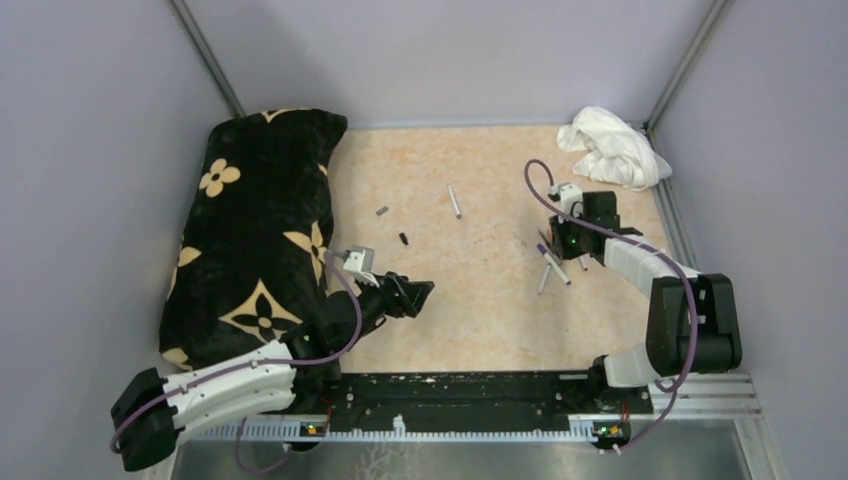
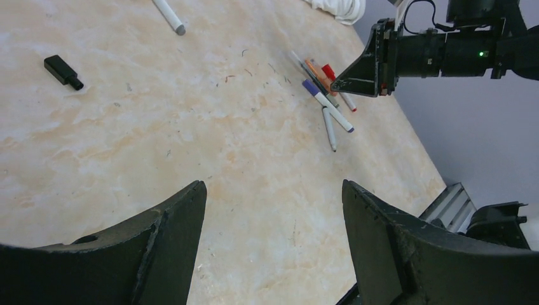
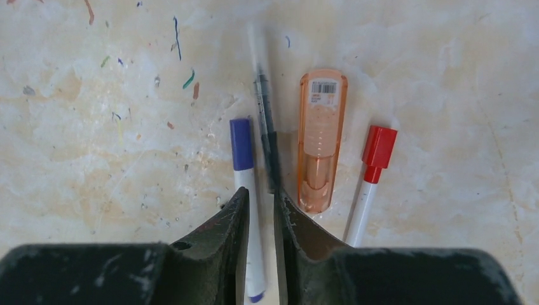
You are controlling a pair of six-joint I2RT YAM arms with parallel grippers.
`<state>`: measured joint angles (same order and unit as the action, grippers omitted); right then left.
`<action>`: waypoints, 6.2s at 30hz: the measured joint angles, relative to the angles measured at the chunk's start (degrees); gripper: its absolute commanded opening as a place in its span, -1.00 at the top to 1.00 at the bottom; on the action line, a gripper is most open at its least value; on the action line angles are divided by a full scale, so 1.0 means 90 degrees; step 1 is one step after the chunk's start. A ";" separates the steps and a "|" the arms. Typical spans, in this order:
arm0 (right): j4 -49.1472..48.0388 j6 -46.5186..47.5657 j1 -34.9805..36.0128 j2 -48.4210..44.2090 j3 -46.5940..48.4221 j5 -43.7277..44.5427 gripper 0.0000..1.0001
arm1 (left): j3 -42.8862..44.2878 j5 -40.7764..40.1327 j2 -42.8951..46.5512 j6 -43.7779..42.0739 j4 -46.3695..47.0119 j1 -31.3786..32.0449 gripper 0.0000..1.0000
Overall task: Insert the pens into the pen caps
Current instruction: Place the pen at the center of the board, then pick up the pen from the center of the board.
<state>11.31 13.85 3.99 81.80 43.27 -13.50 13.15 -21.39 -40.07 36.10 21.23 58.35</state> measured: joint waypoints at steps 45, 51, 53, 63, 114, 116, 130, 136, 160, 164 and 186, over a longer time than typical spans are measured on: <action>0.1804 0.1258 -0.0884 -0.1729 0.0253 -0.3823 -0.12 | 0.5348 0.1532 -0.6438 0.0019 -0.2803 -0.0656 -0.44; 0.1800 0.0971 -0.1260 -0.1923 0.0255 -0.4087 -0.12 | 0.5744 0.1596 -0.7106 -0.0308 -0.2824 -0.0187 -0.45; 0.1795 0.0884 -0.1294 -0.1967 0.0255 -0.4138 -0.12 | 0.5778 0.1557 -0.7106 -0.0435 -0.2786 -0.0029 -0.45; 0.1583 0.0571 -0.1367 -0.2147 0.0255 -0.4158 -0.11 | 0.6341 0.1066 -0.7351 -0.0461 -0.2778 0.0262 -0.44; 0.1316 0.0313 -0.1605 -0.2171 0.0243 -0.4337 -0.11 | 0.7776 -0.1049 -0.8930 -0.0063 -0.4687 0.0869 0.82; 0.1316 0.0313 -0.1610 -0.2174 0.0243 -0.4362 -0.11 | 0.7436 -0.1064 -0.8726 -0.0267 -0.4544 0.0865 0.87; 0.1248 0.0452 -0.1627 -0.2346 0.0172 -0.4792 -0.09 | 0.5569 -0.0670 -0.7533 -0.1146 -0.3475 0.0483 1.00; 0.1183 0.0809 -0.1627 -0.2720 -0.0121 -0.5391 -0.05 | 0.4668 0.0005 -0.6897 -0.1209 -0.2756 0.0131 1.00; 0.3016 0.8325 0.1110 -0.2642 -0.0707 -0.4954 0.00 | 0.3903 0.2892 -0.6052 -0.1494 -0.2147 -0.0641 1.00; 0.2769 0.8672 0.1515 -0.2516 -0.0903 -0.4464 0.01 | 0.3903 0.3490 -0.6045 -0.1489 -0.2018 -0.0697 1.00; 0.1032 0.8306 0.3126 -0.2115 -0.1559 -0.2654 0.49 | 0.4277 0.5940 -0.6462 -0.1032 -0.1452 -0.0738 1.00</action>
<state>20.60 88.60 32.12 62.76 29.23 -37.39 51.64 32.08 -98.24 26.81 8.16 51.70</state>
